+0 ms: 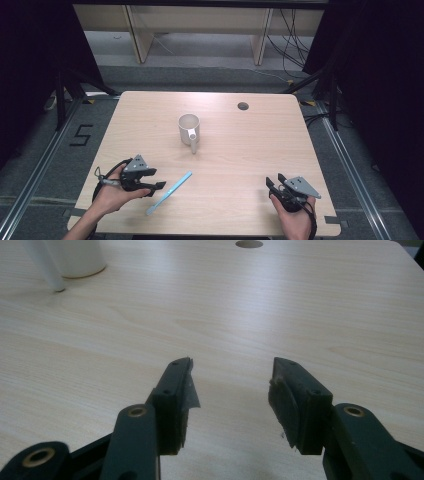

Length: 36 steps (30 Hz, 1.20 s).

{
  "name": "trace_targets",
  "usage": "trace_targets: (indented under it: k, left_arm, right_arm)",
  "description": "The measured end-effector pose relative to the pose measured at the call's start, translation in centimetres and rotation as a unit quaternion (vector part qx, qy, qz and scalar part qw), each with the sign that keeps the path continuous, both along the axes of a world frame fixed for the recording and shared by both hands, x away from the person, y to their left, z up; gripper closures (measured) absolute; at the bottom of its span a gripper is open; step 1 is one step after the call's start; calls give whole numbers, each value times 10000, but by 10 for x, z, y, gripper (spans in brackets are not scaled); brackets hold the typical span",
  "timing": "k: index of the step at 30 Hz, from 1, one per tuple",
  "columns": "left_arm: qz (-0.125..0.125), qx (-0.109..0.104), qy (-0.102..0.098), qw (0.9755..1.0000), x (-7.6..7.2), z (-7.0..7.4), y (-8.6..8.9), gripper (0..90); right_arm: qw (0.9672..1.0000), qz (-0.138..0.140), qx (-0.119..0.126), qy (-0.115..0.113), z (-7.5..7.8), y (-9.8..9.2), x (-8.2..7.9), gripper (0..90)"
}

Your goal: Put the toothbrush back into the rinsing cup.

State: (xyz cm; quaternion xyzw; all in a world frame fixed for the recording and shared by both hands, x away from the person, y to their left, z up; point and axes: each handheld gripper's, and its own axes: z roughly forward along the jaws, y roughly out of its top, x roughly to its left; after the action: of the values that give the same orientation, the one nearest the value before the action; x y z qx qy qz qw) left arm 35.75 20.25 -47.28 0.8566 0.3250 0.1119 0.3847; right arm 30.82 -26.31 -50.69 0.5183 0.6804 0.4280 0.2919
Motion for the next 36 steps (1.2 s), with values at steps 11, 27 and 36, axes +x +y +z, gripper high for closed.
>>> trace_targets:
  k: [11, 27, 36]
  left_arm:
    - [-257, 1047, 638, 9921, 18, 9, -29, 390]
    - [-707, 1818, 1251, 9728, 30, 11, -66, 523]
    - [-630, 2281, 1637, 9577, 33, 4, -78, 585]
  right_arm:
    - [9998, 201, -73, 7, 0, 2, 4, 514]
    - [9995, 243, 82, 177, -1, 3, 5, 497]
    - [9992, 334, 131, 158, -2, 4, 6, 493]
